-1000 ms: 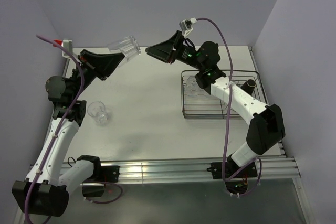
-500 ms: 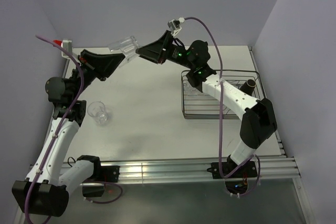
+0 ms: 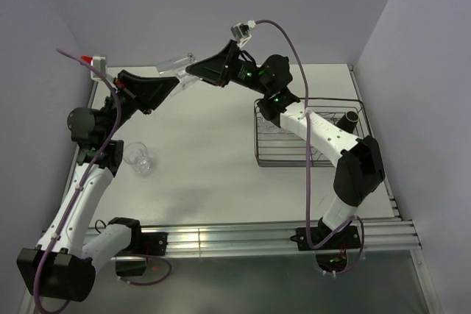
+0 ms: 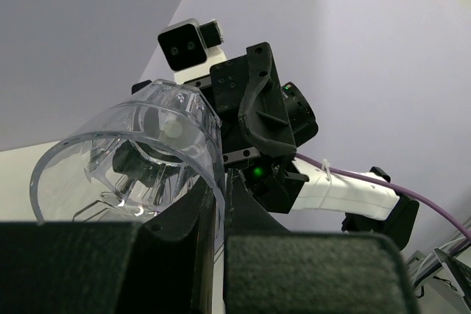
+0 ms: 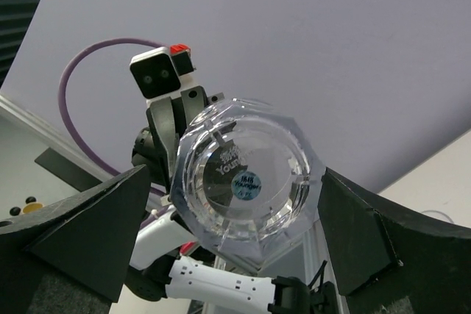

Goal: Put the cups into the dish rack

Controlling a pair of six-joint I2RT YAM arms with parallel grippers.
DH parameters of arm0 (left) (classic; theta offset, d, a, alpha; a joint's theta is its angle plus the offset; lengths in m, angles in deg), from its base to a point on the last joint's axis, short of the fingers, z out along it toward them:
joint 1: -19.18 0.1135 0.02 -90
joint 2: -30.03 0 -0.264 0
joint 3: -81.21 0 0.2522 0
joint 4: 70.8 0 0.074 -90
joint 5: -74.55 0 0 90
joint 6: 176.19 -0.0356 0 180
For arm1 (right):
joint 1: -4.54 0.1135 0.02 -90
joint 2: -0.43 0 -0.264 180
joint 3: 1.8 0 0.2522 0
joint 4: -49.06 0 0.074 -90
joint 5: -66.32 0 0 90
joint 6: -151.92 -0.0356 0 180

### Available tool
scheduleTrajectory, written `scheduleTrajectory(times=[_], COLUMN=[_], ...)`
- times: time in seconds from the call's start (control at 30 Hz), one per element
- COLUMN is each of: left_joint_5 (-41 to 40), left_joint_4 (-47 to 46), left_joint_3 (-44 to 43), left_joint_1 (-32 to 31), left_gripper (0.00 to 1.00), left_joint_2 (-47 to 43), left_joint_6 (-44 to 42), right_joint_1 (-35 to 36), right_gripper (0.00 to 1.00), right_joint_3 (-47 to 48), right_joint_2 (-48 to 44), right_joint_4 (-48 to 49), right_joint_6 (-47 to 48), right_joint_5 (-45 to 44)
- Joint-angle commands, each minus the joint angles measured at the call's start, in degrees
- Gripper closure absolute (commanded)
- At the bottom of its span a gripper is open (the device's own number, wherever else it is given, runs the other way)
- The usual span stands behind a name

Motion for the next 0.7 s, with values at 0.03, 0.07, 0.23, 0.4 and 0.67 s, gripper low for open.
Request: scheduleTrajectory(times=[0.03, 0.07, 0.23, 0.4, 0.67], left_joint_5=[1.0, 1.2, 1.5, 1.5, 2.4], left_joint_4=[-4.2, -4.2, -3.9, -3.8, -2.4], left_joint_3=[0.1, 0.1, 0.2, 0.5, 0.9], left_joint_1=[-0.5, -0.6, -0.7, -0.7, -0.7], left_gripper=[1.0, 1.0, 1.0, 1.0, 0.87], left_joint_2=[-0.2, -0.2, -0.1, -0.2, 0.1], left_joint_6=[0.9, 0.9, 0.6, 0.4, 0.0], right_joint_1=[0.4, 0.4, 0.4, 0.2, -0.5], right_gripper=[0.0, 0.0, 0.04, 0.21, 0.58], right_joint_3=[3.4, 3.6, 4.0, 3.6, 2.8], right_joint_2=[0.6, 0.6, 1.0, 0.8, 0.0], right_joint_4=[2.5, 2.4, 2.2, 2.1, 1.0], right_joint_6=[0.2, 0.2, -0.1, -0.1, 0.6], right_joint_5=[-0.7, -0.8, -1.1, -1.1, -1.2])
